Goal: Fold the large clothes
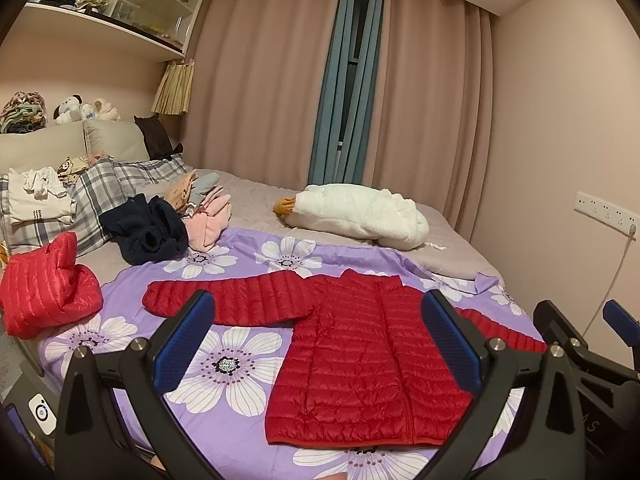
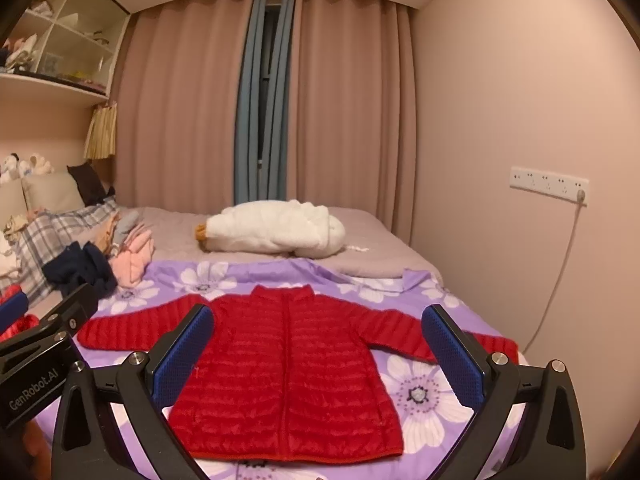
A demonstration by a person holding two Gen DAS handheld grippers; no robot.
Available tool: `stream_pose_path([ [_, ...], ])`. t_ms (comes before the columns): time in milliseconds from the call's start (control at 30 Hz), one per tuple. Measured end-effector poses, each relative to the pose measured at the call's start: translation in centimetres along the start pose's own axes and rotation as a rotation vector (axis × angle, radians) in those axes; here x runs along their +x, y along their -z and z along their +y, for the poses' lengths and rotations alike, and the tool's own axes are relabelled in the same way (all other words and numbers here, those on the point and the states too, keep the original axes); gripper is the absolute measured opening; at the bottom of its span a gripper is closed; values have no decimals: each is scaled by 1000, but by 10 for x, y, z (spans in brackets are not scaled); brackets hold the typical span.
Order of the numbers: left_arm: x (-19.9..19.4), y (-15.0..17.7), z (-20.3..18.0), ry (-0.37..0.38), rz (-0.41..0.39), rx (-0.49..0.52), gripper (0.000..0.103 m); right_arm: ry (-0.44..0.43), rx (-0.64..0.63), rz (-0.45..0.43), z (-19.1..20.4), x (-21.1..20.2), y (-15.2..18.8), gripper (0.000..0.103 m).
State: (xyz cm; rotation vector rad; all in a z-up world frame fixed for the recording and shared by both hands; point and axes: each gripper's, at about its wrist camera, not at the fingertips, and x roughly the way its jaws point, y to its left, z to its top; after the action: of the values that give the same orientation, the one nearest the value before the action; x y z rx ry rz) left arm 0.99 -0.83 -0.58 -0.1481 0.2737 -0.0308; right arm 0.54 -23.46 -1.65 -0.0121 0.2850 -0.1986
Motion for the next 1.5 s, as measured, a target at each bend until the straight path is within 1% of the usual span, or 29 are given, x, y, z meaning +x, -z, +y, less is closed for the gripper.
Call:
stream_pose_path([
  [233,2,3,-3,-32,-2,11,103,18,15,-6,-3,-2,6,103],
  [567,2,1,2,-45,-8,-1,103,51,39,6,-7,-1,7,103],
  [1067,2,-1,6,-54,-6,-15,103,50,41,14,-7,1,6,103],
  [1367,2,0,6,-62,-1,-20,103,67,37,31,-7,5,9,103],
  [1500,1,1,6,-82,1,-24,103,62,39,26,-9,4,10,103],
])
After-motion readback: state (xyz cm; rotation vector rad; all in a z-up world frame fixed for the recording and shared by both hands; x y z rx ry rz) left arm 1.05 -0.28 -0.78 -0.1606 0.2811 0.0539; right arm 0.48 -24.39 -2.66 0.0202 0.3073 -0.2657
